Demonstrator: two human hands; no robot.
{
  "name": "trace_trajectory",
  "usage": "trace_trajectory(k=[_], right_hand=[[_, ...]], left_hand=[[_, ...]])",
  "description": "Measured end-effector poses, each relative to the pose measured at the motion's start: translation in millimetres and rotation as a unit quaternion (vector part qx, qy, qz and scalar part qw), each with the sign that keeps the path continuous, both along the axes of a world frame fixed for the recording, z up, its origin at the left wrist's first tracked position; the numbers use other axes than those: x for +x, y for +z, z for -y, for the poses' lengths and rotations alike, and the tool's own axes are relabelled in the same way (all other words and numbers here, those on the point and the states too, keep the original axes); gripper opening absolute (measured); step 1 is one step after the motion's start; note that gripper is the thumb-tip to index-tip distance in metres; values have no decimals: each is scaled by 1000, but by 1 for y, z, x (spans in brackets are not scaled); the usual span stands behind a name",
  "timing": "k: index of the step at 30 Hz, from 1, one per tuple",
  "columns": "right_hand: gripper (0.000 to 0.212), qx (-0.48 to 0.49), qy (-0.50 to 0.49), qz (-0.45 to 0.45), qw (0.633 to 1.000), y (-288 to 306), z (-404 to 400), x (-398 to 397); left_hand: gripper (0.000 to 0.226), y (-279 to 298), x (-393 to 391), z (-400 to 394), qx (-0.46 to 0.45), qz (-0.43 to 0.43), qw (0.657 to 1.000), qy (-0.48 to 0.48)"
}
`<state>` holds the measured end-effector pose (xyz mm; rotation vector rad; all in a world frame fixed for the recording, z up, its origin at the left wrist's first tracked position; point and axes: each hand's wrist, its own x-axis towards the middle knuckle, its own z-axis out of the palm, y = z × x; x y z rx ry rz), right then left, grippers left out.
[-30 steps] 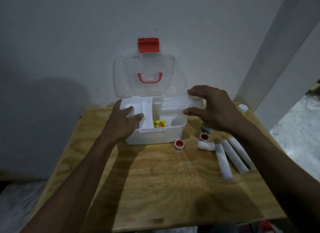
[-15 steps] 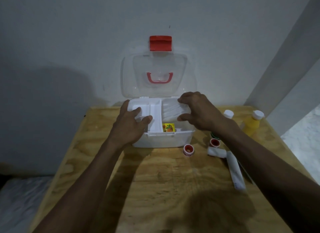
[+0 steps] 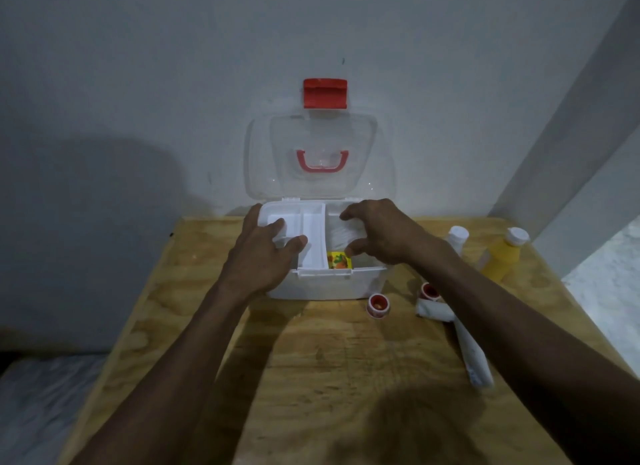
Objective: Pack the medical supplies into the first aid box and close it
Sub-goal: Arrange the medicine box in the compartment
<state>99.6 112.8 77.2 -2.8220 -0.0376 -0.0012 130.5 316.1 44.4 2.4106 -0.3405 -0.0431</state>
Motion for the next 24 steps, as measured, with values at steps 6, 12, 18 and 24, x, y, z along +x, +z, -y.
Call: trace_trajectory(k=[6,12,18,24], right_hand=[[48,65,-29,13,997,1,-10,1],[53,132,-89,32,987,-9,-29,-2],[58,198,-129,25,971,-11,-33,-1],[47,297,-124,-46,946,-13,-27,0]], left_hand=[[64,0,0,-2,-3,-1,1000,-7],[64,1,-1,-1,6,1,1000,-5],[64,2,-2,-1,3,-2,1000,2],[64,2,-4,-1,7,-1,1000,2]])
